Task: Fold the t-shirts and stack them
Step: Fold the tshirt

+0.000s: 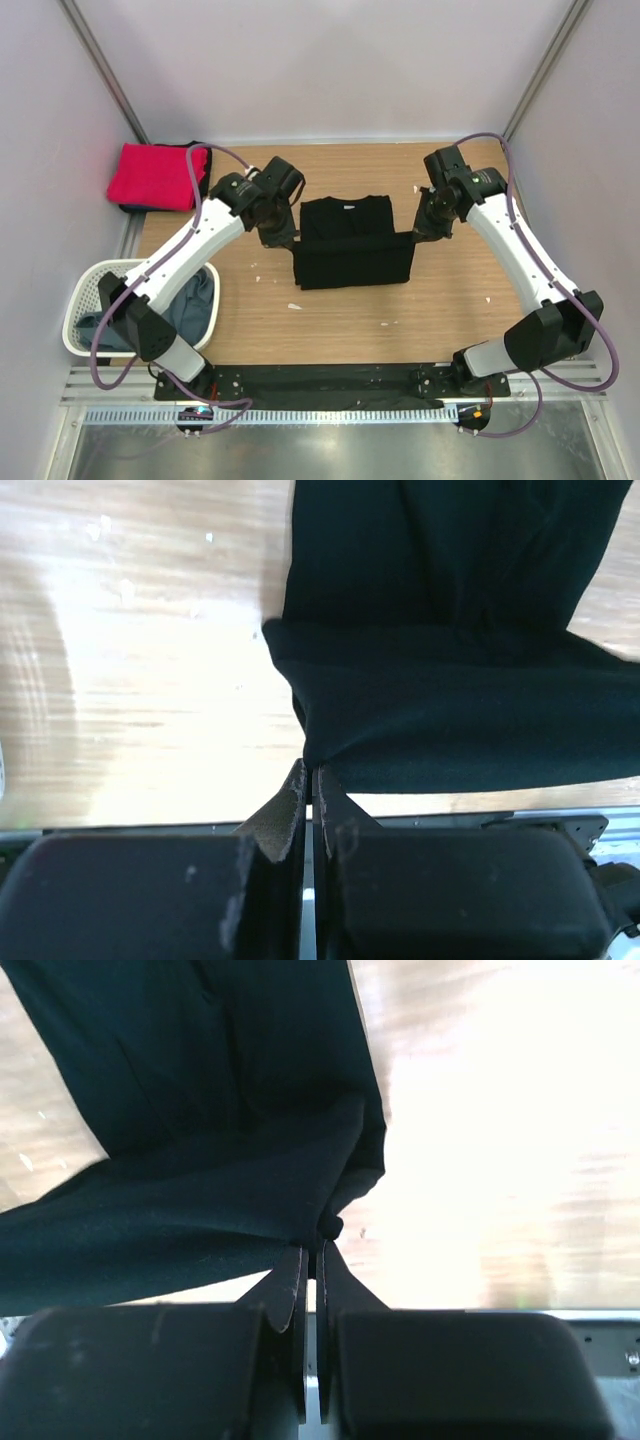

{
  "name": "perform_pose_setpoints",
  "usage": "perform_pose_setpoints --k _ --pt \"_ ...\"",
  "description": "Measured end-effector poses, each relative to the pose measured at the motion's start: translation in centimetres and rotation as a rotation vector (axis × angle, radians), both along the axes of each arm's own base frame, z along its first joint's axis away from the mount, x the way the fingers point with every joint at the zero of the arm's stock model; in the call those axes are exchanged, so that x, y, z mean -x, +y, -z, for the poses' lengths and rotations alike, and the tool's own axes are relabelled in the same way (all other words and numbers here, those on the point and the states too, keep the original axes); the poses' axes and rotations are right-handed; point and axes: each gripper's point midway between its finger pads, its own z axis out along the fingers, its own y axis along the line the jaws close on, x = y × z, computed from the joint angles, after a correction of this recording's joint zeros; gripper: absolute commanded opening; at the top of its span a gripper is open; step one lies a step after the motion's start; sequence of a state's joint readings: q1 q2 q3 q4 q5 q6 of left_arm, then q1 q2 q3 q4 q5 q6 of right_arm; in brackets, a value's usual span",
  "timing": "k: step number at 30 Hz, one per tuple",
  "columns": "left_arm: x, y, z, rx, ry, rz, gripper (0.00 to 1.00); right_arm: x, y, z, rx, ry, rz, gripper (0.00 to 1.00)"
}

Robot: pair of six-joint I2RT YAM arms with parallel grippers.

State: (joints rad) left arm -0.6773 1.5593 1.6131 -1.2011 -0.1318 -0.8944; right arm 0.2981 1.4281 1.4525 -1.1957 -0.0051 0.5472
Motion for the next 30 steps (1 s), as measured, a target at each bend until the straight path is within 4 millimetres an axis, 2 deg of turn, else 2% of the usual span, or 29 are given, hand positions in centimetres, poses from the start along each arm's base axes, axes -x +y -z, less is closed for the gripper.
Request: perform_pose_setpoints --k 4,12,20,25,30 --pt "-1.3 -0.1 -0.1 -0.003 -0.025 0.001 0.0 -1.6 -0.1 -0.5 0.003 -0.05 0.016 0.01" --pt "-4.6 0.4 0.3 0.005 -0.071 -0.016 0.0 -4.5 -0.1 0.1 0.0 -0.092 0.041 0.01" --pt "-8.1 -0.3 0.1 0.014 -0.124 -0.007 0.0 -8.1 -0.8 -0.5 0.005 -0.165 0.071 0.01" --pt "-9.6 -0.5 1.0 0.019 -0.128 -0.015 0.0 -9.7 -1.1 0.0 0.008 -0.186 0.08 0.01" --pt "-11.5 -0.2 2.6 0.011 -0.124 -0.027 0.0 -11.7 -0.9 1.4 0.009 -0.196 0.077 0.01"
